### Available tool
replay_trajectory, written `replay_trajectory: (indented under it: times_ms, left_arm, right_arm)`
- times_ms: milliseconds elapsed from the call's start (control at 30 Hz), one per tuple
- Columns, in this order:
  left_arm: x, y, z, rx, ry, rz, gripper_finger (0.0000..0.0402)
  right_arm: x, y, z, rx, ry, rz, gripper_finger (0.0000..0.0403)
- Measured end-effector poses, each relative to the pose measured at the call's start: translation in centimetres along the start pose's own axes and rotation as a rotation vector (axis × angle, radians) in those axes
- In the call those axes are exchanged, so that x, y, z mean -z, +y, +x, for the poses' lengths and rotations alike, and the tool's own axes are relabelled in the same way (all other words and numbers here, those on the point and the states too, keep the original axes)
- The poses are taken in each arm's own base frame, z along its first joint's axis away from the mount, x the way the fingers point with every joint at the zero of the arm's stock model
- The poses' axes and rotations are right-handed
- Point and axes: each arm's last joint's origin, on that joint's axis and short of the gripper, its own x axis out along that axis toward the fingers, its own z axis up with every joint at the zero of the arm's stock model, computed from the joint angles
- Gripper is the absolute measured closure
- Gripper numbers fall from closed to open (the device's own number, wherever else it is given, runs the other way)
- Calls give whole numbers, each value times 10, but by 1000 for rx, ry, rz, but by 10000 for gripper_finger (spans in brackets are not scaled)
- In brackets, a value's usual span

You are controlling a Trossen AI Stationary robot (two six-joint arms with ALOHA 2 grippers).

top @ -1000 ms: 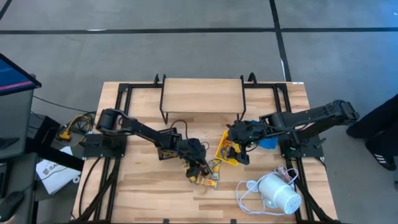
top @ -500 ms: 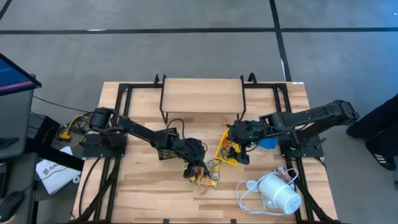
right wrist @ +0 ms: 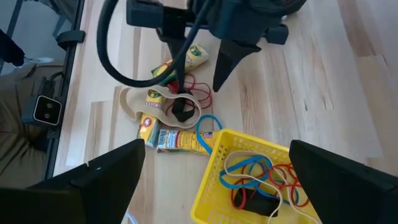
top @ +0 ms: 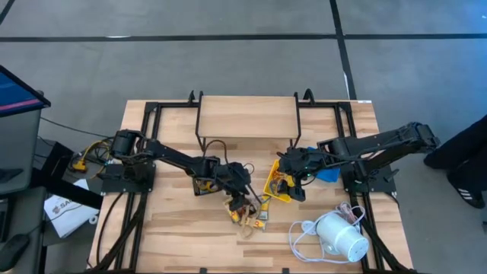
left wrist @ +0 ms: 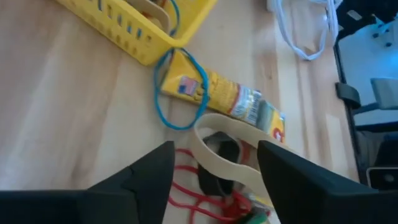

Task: Pick & Place Office Desk Supplies
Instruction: Put the light brown rubber band into the yellow bin

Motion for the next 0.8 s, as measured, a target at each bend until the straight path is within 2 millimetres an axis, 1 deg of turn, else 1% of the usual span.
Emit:
replay_trajectory:
  times_ms: [100, 167, 300, 467, 533, 600, 633, 667, 733, 767, 800]
  left_arm:
    - [2, 0, 2, 1, 10, -4, 170]
    - [5, 2, 5, -9, 29, -22, 175]
    - [8, 7, 16, -24, 64, -42, 190]
    - [2, 7, 31, -4, 70, -19, 202]
    - [1, 8, 38, 16, 91, -10, 213]
    - [2, 9, 45, 21, 141, -6, 239]
    - [1, 9, 47, 13, 159, 2, 261]
    - [0, 8, 46, 11, 179, 24, 289]
    - [0, 7, 46, 9, 205, 82, 360]
    - [-1, 5, 44, 8, 202, 104, 379]
    - [-3, 3, 40, -3, 190, 122, 386]
  right_arm:
    - [0, 0, 0, 0, 0, -1, 7]
    - [0, 0, 0, 0, 1, -1, 7]
    - [0, 0, 0, 1, 3, -1, 7]
    - [0, 0, 0, -2, -2, -1, 7]
    - [0, 0, 0, -4, 0, 0, 7]
    - [0, 0, 0, -4, 0, 0, 7]
    - [0, 0, 0, -3, 1, 0, 7]
    - [0, 0, 0, -3, 1, 0, 7]
    - [0, 0, 0, -3, 2, 0, 7]
    - [0, 0, 0, -2, 4, 1, 7]
    - [0, 0, 0, -2, 4, 1, 7]
